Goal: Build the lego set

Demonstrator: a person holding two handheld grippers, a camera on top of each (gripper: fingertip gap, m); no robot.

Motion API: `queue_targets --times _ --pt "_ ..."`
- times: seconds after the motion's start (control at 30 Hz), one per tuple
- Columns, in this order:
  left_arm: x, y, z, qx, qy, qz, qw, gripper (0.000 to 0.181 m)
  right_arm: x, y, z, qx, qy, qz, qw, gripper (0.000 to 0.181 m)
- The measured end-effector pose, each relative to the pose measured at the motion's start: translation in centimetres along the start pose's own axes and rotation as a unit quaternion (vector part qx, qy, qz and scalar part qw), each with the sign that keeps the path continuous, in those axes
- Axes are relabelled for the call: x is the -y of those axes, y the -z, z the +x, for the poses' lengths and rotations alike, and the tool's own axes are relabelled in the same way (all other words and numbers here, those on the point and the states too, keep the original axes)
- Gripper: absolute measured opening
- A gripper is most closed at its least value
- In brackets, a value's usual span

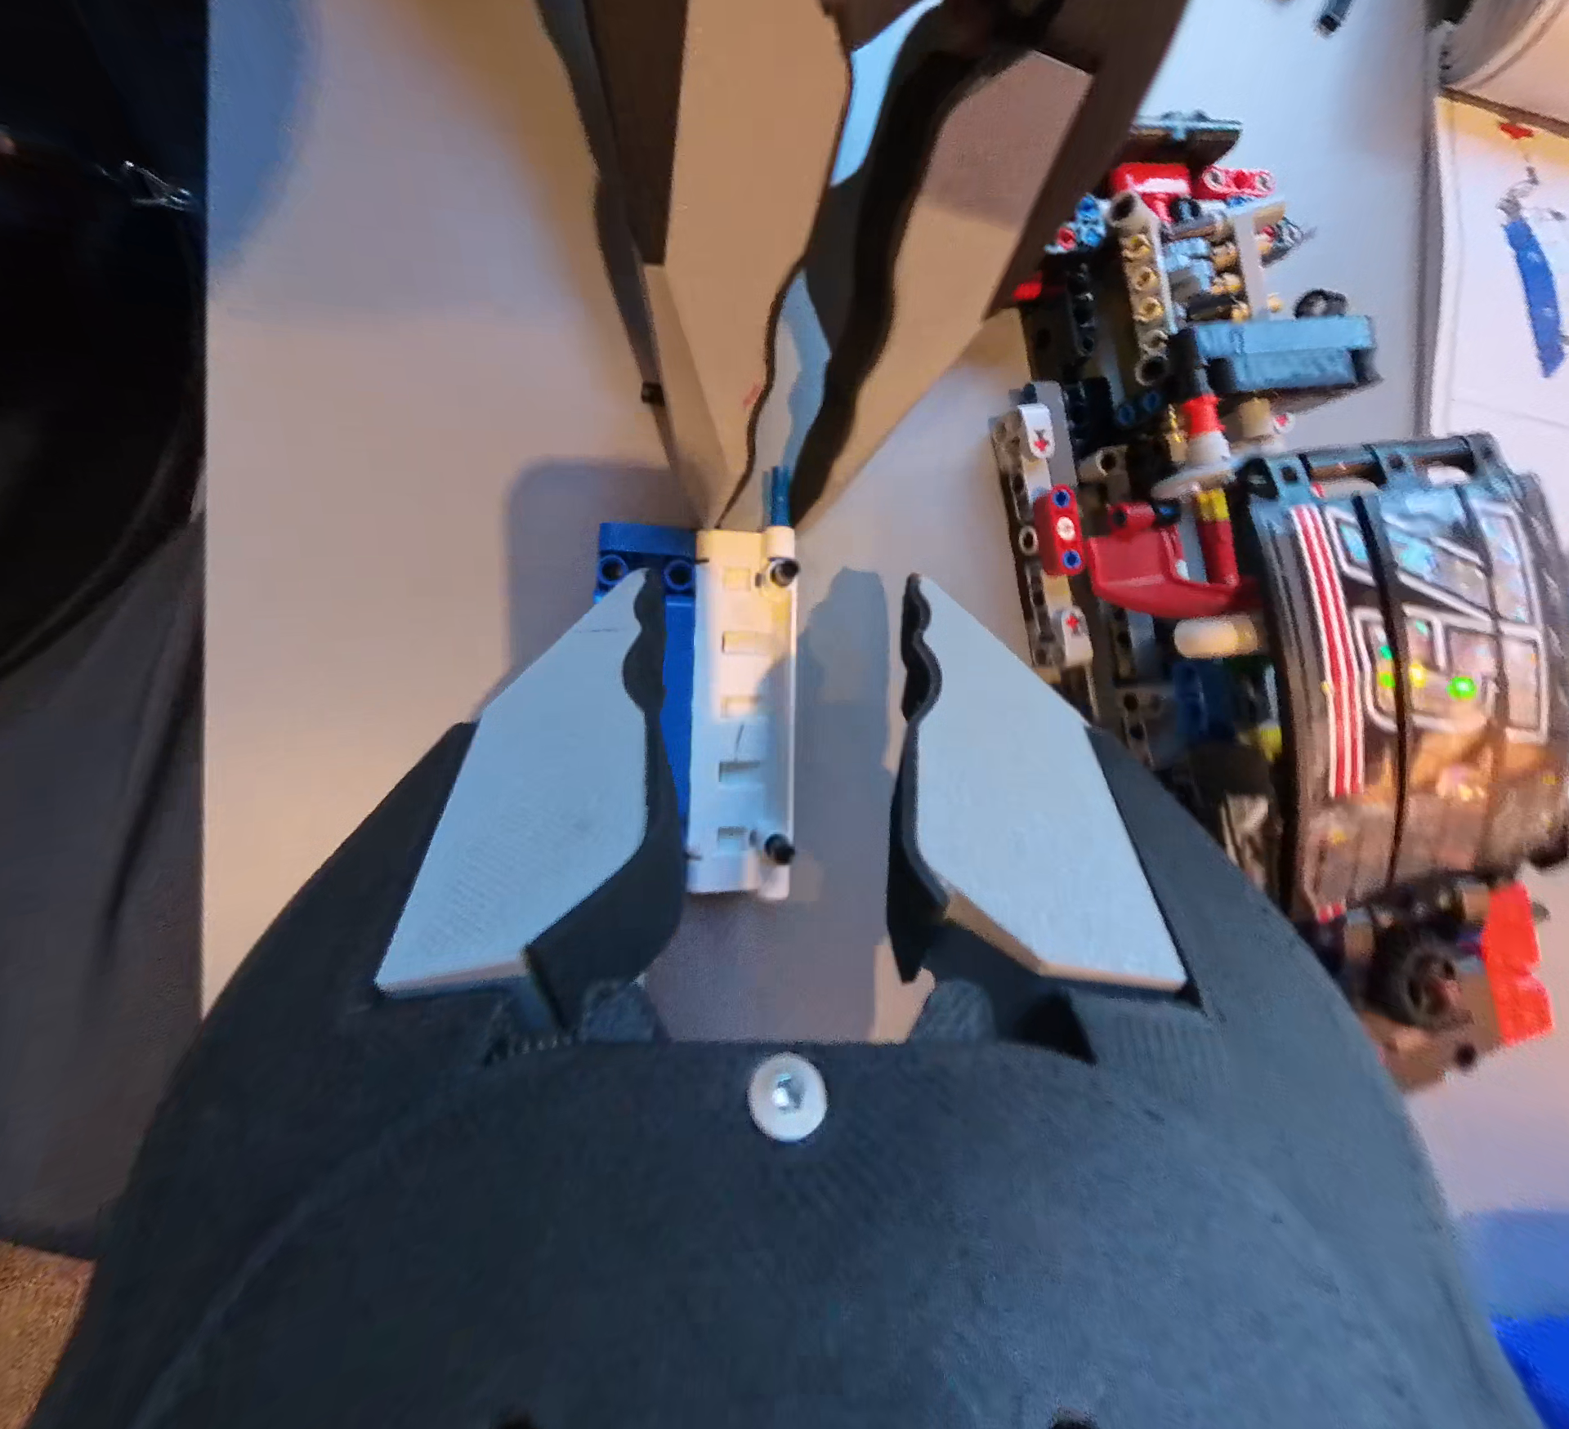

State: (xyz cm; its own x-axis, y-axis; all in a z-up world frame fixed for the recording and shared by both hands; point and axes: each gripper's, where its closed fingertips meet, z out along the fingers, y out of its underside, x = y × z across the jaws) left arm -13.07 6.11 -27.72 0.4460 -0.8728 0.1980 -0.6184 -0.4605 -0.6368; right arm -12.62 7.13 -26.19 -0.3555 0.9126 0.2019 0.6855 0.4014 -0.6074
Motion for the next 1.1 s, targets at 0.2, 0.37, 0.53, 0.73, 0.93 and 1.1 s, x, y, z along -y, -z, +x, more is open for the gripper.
queue_targets --times 0.2,0.37,0.53,0.73,0.93,1.1 --pt "-0.8 0.1 1.3 0.003 0.058 -0.002 0.998 0.011 -2.6 3.2 0.1 -0.091 -0.080 -0.010 0.993 0.049" --pt "-1.0 0.9 5.0 -0.044 0.052 0.018 0.998 0.018 -4.9 5.2 -2.1 -0.096 -0.167 0.014 0.981 0.038" --pt "-1.1 3.2 5.0 -0.007 0.037 0.055 0.998 0.020 -5.8 5.2 -3.5 -0.106 -0.198 0.011 0.974 0.036" --pt "-4.0 6.0 1.2 0.096 0.042 0.098 0.990 0.030 -7.4 5.9 -2.0 -0.219 -0.213 0.025 0.952 0.033" --pt "-5.7 8.8 0.8 0.192 0.005 0.135 0.972 0.035 -7.6 8.4 0.6 -0.316 -0.242 0.097 0.912 0.034" --pt "-7.4 9.4 2.0 0.210 -0.011 0.124 0.970 0.029 -7.6 9.3 1.3 -0.333 -0.243 0.122 0.903 0.035"
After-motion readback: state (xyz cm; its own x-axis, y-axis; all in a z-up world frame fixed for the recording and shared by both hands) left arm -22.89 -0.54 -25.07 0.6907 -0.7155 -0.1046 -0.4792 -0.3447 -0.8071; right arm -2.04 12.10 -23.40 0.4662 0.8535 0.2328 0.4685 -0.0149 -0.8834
